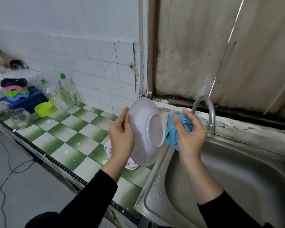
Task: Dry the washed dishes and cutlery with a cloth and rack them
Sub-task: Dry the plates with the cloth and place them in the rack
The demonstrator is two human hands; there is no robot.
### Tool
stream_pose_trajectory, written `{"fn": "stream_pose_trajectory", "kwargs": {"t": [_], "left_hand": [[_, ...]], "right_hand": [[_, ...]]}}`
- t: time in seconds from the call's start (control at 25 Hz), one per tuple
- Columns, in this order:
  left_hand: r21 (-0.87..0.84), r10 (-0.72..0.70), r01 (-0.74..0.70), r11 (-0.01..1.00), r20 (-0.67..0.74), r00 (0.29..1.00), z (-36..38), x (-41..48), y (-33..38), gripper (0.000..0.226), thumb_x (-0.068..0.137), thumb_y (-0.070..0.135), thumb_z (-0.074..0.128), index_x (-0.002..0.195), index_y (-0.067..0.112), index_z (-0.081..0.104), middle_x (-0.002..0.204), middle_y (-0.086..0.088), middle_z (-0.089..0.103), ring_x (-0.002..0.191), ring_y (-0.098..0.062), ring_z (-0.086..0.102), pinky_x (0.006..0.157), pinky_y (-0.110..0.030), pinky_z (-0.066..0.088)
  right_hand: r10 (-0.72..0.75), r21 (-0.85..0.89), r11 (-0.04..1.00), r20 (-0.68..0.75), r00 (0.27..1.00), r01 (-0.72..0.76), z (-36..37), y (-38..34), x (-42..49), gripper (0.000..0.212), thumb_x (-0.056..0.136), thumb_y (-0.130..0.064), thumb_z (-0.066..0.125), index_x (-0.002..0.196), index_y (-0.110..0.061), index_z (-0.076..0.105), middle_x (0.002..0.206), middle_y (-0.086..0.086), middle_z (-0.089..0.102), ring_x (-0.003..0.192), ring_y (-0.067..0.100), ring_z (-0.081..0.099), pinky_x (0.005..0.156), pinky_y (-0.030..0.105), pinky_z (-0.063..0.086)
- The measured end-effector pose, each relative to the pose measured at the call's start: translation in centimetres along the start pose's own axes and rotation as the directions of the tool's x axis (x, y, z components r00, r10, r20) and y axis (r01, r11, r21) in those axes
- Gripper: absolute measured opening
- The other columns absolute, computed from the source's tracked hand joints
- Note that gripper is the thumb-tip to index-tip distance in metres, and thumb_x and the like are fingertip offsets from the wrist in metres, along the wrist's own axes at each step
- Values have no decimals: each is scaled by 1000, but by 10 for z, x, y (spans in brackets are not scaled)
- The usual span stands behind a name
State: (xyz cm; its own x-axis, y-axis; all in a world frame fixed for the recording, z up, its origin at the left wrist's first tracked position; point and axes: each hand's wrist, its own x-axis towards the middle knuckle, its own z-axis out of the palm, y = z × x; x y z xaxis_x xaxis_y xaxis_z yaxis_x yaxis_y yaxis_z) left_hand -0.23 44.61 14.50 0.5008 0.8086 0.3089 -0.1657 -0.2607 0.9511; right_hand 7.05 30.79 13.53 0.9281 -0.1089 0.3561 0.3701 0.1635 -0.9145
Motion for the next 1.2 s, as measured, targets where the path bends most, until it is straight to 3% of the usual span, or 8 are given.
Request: {"fn": "stream_pose_trajectory", "kwargs": {"t": [0.2, 0.32, 0.44, 0.6, 0.72, 0.8, 1.04, 1.2], "left_hand": [[-147, 107, -91, 985, 109, 988, 25, -37, 35, 30, 96, 0, 50, 117, 14, 67, 102, 14, 69, 98, 6, 65, 87, -11, 48], [-211, 115, -89, 973, 112, 987, 26, -48, 50, 29, 96, 2, 52, 111, 23, 66, 99, 20, 67, 99, 5, 65, 90, -14, 48], [-239, 128, -97, 966, 118, 985, 28, -55, 63, 29, 96, 2, 52, 108, 25, 66, 94, 25, 67, 96, 9, 64, 88, -11, 48], [-270, 121, -87, 959, 112, 986, 29, -55, 66, 29, 95, 1, 53, 108, 24, 66, 94, 22, 68, 94, 7, 65, 86, -11, 48], [-327, 113, -68, 942, 123, 986, 30, -68, 72, 32, 96, 0, 53, 101, 28, 67, 89, 27, 70, 95, 7, 65, 86, -11, 48], [-339, 105, -59, 939, 118, 988, 33, -71, 77, 31, 96, 1, 52, 100, 28, 67, 89, 24, 70, 94, 6, 65, 85, -11, 48], [-384, -33, 39, 923, 22, 999, 29, -52, 77, 29, 97, 3, 51, 94, 26, 69, 96, 2, 72, 91, -4, 67, 85, -19, 51], [-403, -22, 33, 915, 31, 999, 20, -51, 79, 30, 97, 7, 52, 93, 30, 70, 101, -1, 73, 102, -17, 67, 93, -29, 51]], "right_hand": [[-647, -317, 578, 384, 659, 752, 16, -40, -2, 22, 88, -30, 63, 102, -18, 75, 112, -4, 71, 99, 13, 63, 90, 29, 46], [-360, -397, 840, 102, 927, 370, 6, -63, 42, 22, 90, -28, 60, 104, -18, 75, 99, -6, 72, 97, 15, 66, 84, 20, 47], [-228, -351, 895, 172, 958, 276, 0, -65, 40, 27, 93, -22, 59, 117, -14, 68, 119, -1, 65, 117, 17, 59, 92, 5, 38], [-589, -213, 591, 546, 596, 778, -17, -58, 6, 35, 92, -24, 56, 124, -11, 63, 137, 0, 54, 131, 14, 48, 110, 25, 37], [-318, -287, 883, 218, 923, 372, -25, -71, 47, 28, 90, -21, 59, 117, -16, 68, 123, -3, 65, 113, 2, 56, 105, 29, 44], [-253, -333, 898, 146, 956, 288, -27, -76, 51, 31, 89, -25, 58, 118, -17, 67, 125, -2, 64, 114, 3, 56, 104, 31, 43], [-678, -156, 405, 610, 410, 901, -45, -49, -18, 33, 90, -16, 57, 122, -11, 64, 135, 15, 56, 136, 32, 43, 110, 44, 38], [-523, -230, 786, 249, 815, 575, -63, -47, 14, 32, 92, -18, 51, 123, -19, 58, 142, 11, 49, 140, 8, 36, 114, 25, 31]]}}
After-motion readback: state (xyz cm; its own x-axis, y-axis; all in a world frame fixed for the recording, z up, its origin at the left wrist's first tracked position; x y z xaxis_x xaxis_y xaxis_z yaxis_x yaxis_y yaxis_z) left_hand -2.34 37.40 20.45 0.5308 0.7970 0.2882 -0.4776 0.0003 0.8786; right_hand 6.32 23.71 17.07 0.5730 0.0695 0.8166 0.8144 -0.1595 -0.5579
